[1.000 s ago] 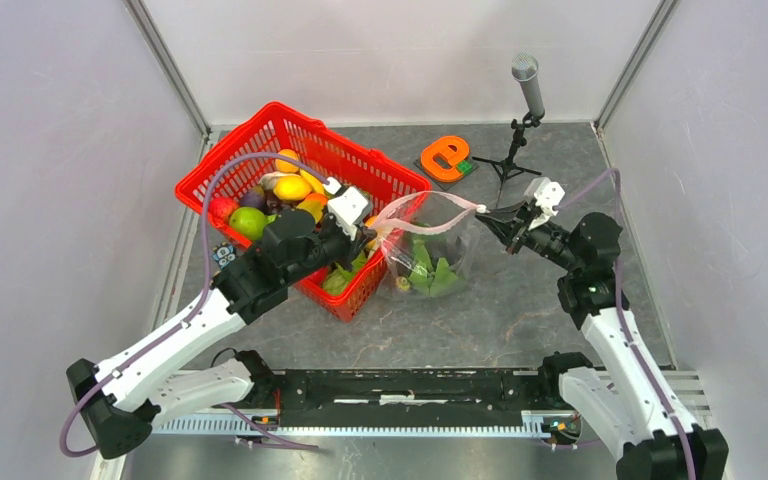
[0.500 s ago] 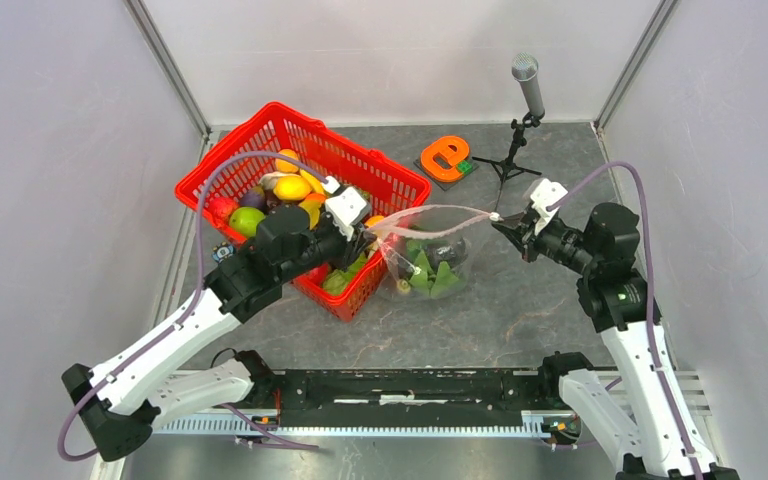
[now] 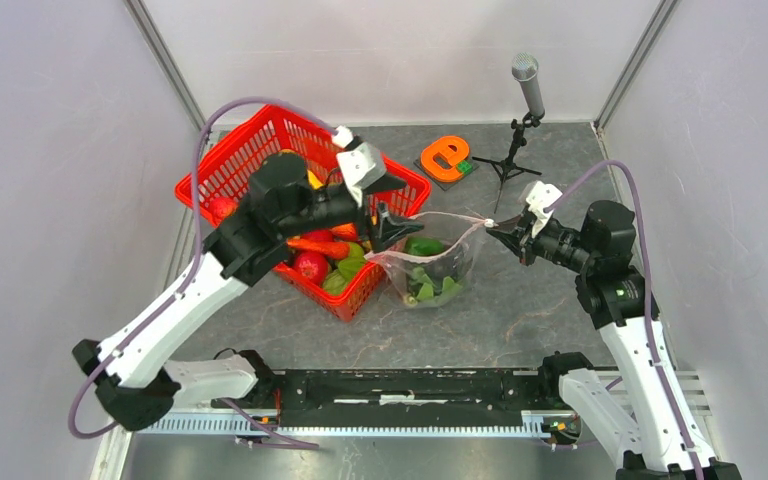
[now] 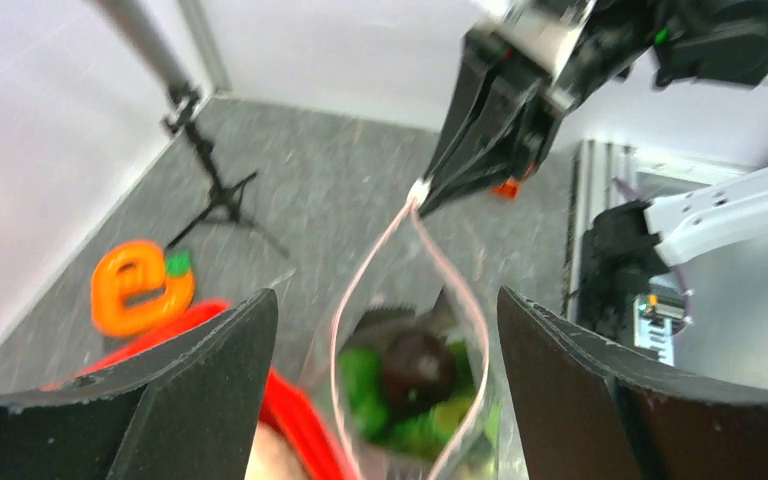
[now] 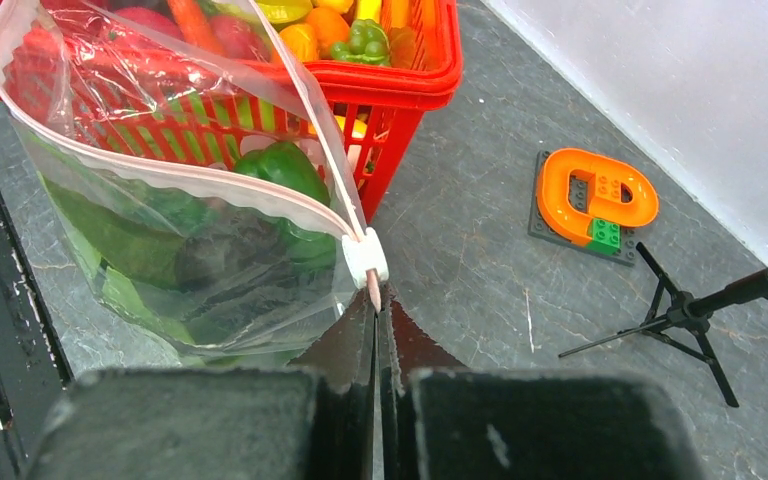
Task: Place the food in the zip-top bag and seal the zipper
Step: Zip the zipper food storage bag at the center of the board.
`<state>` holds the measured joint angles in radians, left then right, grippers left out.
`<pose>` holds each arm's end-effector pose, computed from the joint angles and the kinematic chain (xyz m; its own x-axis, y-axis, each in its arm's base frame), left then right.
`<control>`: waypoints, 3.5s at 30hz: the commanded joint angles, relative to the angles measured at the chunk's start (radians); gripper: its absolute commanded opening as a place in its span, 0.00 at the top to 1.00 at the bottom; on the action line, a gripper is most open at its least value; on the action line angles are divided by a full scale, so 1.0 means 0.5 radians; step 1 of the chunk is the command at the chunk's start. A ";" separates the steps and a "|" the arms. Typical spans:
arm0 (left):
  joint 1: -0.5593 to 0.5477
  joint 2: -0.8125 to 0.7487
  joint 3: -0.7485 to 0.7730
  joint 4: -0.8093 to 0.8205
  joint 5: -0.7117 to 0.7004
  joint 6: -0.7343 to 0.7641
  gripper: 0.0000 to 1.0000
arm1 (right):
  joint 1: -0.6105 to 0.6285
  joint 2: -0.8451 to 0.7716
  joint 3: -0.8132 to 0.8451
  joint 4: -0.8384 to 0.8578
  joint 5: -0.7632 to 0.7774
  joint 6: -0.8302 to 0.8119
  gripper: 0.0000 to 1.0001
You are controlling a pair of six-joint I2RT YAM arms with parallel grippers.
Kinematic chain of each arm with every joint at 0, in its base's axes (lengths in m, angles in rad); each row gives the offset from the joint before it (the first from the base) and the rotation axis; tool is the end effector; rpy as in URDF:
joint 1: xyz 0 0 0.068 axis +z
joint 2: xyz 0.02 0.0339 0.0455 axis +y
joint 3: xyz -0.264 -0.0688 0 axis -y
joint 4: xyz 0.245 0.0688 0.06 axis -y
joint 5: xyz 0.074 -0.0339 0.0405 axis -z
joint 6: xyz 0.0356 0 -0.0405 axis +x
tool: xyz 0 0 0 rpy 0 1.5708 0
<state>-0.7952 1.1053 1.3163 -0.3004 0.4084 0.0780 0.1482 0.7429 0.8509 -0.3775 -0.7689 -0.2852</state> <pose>0.1543 -0.1775 0.4499 0.0103 0.0916 -0.9957 0.9343 0.3541 0.0423 0.1533 0.0479 0.3516 -0.0363 -0.2099 -0.9771 -0.8120 0.5761 -0.0935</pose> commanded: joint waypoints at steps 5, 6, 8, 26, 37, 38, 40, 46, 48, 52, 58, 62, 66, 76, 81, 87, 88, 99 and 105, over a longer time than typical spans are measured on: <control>-0.277 0.629 0.645 -0.272 0.347 0.306 0.14 | -0.005 -0.039 0.035 0.122 -0.095 0.036 1.00; -0.303 0.693 0.689 -0.299 0.329 0.338 0.14 | -0.007 -0.040 0.033 0.122 -0.102 0.036 1.00; -0.339 0.788 0.753 -0.325 0.289 0.373 0.15 | -0.005 -0.048 0.038 0.114 -0.116 0.034 1.00; -0.545 1.041 0.843 -0.269 -0.350 0.491 0.50 | -0.005 -0.082 0.022 0.098 -0.144 0.000 1.00; -0.555 1.084 0.837 -0.290 -0.353 0.575 0.67 | -0.002 -0.102 0.006 0.096 -0.162 -0.023 1.00; -0.555 1.092 0.843 -0.296 -0.345 0.583 0.69 | -0.005 -0.106 0.001 0.098 -0.163 -0.022 1.00; -0.554 1.101 0.841 -0.298 -0.325 0.582 0.69 | -0.005 -0.111 0.001 0.099 -0.163 -0.025 1.00; -0.555 1.110 0.820 -0.265 -0.324 0.553 0.81 | -0.003 -0.105 -0.005 0.101 -0.155 -0.026 1.00; -0.554 1.096 0.789 -0.249 -0.358 0.547 0.86 | -0.006 -0.104 -0.008 0.096 -0.132 -0.028 1.00; -0.552 1.020 0.712 -0.240 -0.393 0.547 0.92 | -0.004 -0.090 -0.011 0.097 -0.071 -0.014 1.00; -0.542 0.880 0.574 -0.278 -0.383 0.525 0.94 | -0.006 -0.071 -0.001 0.091 -0.035 -0.007 1.00; -0.516 0.799 0.490 -0.292 -0.339 0.506 0.93 | -0.006 -0.068 0.002 0.104 -0.036 0.003 1.00; -0.493 0.762 0.465 -0.349 -0.331 0.504 0.93 | -0.006 -0.068 0.004 0.099 -0.037 0.001 1.00; -0.466 0.748 0.483 -0.246 -0.108 0.413 0.98 | -0.003 -0.073 -0.031 0.170 -0.431 -0.045 0.64; -0.464 0.801 0.574 -0.290 -0.006 0.409 0.98 | -0.003 -0.037 -0.024 0.162 -0.561 -0.168 0.50; -0.465 0.791 0.579 -0.299 -0.013 0.423 0.98 | 0.009 0.049 -0.017 0.099 -0.735 -0.279 0.66; -0.465 0.798 0.581 -0.307 -0.010 0.426 0.98 | 0.012 0.052 -0.025 0.120 -0.787 -0.270 0.70; -0.457 0.771 0.532 -0.273 -0.069 0.390 0.98 | 0.023 -0.143 -0.203 0.424 -0.523 -0.023 1.00; -0.425 0.702 0.443 -0.217 -0.096 0.334 0.98 | 0.023 -0.420 -0.433 0.879 -0.268 0.303 1.00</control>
<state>-1.0290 1.5063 1.5509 -0.4683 0.3748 0.2878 0.1619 0.5903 0.6609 -0.1081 -1.0042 -0.2466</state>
